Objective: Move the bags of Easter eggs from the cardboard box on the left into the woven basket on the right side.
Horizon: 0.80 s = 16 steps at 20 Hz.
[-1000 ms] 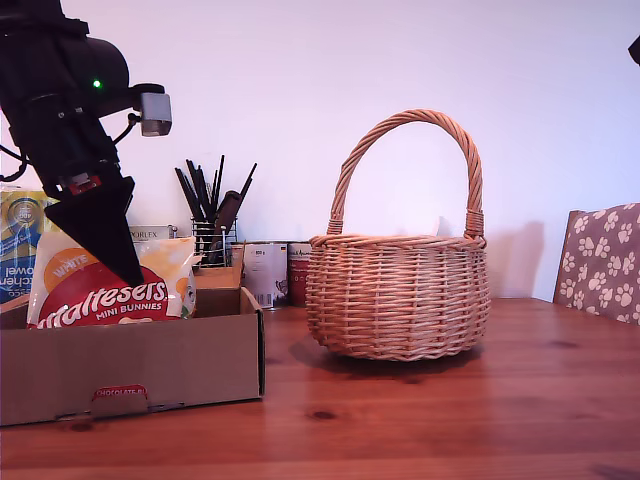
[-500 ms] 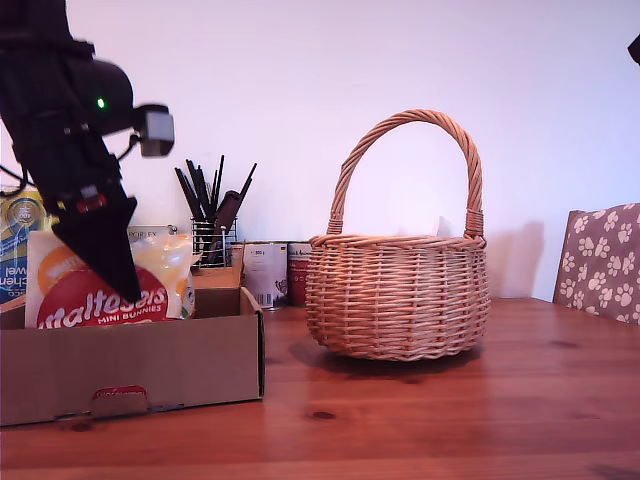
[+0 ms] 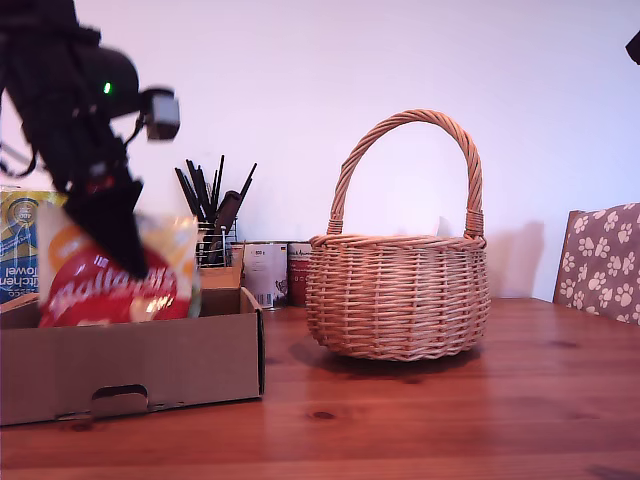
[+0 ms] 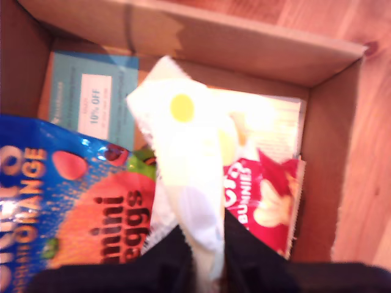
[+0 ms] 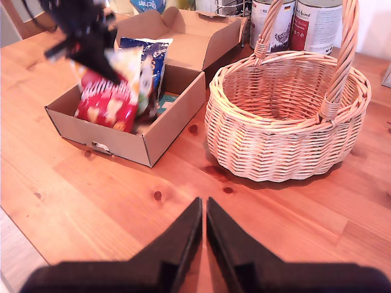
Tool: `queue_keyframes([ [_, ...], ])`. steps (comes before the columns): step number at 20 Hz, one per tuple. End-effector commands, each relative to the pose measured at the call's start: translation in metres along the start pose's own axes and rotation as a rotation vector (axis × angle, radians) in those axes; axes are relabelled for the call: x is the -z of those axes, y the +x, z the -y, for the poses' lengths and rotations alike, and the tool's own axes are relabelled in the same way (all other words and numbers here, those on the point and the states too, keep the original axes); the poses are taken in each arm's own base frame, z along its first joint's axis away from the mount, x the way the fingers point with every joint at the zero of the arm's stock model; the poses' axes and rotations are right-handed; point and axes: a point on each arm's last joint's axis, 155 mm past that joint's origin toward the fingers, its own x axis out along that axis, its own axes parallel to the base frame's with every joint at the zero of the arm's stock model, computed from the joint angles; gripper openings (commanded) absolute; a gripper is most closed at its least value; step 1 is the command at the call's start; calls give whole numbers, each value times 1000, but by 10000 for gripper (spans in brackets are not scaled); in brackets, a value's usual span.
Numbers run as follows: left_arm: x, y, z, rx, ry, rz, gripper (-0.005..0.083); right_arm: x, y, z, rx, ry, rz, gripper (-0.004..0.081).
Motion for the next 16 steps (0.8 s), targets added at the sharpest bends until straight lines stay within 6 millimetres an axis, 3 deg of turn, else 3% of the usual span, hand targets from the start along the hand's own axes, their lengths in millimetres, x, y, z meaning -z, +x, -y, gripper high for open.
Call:
queue_keyframes([
  [1,2,3,2,12,-2,-12,-24,-5,-1,-1,-4,-6,12,-13],
  [6,-2,-9,1,2,-3,-18,-24,-5,-1,-1,-4,-6,12,-13],
  [16,-41,-71,-6,-101,-4,99,-24,-5,-1,-1,-4,-6,12,-13],
])
